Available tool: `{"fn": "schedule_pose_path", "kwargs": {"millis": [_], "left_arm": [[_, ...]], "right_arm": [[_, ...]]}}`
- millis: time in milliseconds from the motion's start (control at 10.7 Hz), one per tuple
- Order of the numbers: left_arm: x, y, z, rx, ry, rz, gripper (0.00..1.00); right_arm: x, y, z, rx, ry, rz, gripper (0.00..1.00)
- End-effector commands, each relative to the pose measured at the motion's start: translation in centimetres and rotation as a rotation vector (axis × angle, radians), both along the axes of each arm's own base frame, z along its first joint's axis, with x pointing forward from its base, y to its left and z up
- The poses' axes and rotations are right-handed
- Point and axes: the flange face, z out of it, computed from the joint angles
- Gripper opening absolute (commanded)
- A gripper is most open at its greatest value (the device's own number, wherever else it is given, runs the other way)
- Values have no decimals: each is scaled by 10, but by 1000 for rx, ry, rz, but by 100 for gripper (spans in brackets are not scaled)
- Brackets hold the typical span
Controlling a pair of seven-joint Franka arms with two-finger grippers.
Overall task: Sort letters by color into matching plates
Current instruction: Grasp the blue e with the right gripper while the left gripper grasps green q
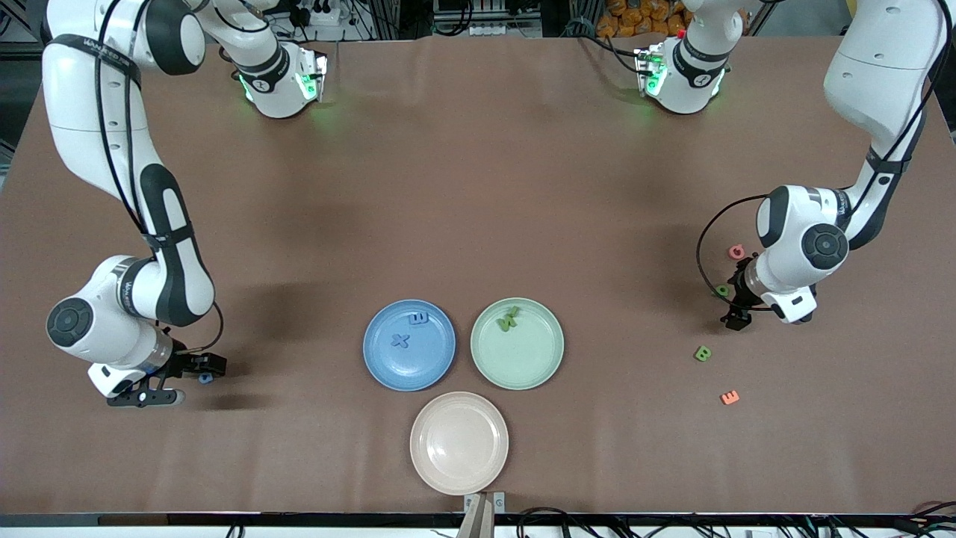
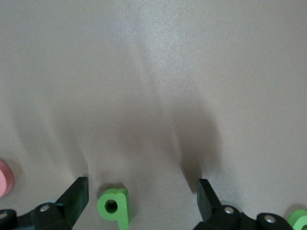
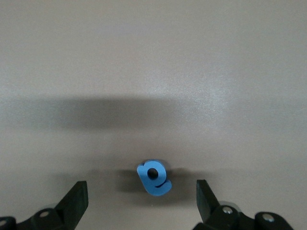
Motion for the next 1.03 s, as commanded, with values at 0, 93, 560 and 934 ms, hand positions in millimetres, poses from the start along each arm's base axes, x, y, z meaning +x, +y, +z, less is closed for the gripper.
{"fn": "schedule_pose_path", "kwargs": {"millis": [0, 93, 560, 934], "left_arm": [[-3, -2, -1, -7, -18, -12, 100], [-4, -5, -2, -7, -17, -15, 100], [-15, -4, -1, -3, -4, -17, 100], [-15, -4, 1, -2, -5, -16, 100]], "right_arm": [[8, -4, -8, 1, -21, 2, 100], [8, -5, -10, -3, -30, 1, 100], [7, -5, -14, -9, -46, 6, 87], [7, -5, -14, -14, -47, 36, 31]]}}
